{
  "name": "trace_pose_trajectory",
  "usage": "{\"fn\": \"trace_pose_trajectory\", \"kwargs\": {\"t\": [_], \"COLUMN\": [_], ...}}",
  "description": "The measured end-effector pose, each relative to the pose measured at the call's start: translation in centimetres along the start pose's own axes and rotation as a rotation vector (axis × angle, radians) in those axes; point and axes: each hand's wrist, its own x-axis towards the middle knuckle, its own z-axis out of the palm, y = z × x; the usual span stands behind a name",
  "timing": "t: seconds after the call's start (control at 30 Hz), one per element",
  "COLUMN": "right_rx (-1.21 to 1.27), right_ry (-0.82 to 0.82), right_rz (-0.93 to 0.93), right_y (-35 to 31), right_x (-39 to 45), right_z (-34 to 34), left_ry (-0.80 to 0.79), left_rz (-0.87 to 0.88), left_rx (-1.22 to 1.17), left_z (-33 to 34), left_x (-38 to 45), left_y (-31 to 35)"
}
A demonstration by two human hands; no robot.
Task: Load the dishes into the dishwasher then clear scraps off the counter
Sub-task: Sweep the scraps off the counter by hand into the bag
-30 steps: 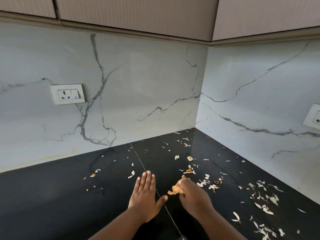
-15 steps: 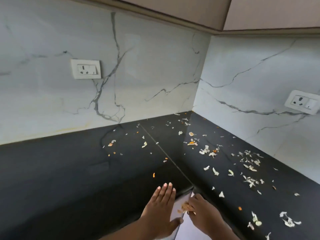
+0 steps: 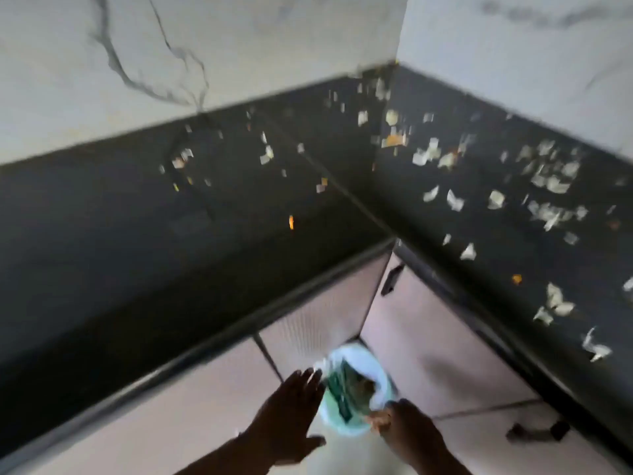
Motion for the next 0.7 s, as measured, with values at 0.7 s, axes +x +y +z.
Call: {"fn": "trace_pose_trajectory", "kwargs": {"t": [0.7], "right_rx": [0.192], "right_ry": [-0.313], "right_rz": [0.223], "right_y": [7.6], "right_x": [11.9], "right_z": [13.6], "left_ry": [-0.326], "left_rz": [-0.104], "left_rx": [0.002], "left_z": [16.4], "left_x": [11.9], "left_y": [2.9]}}
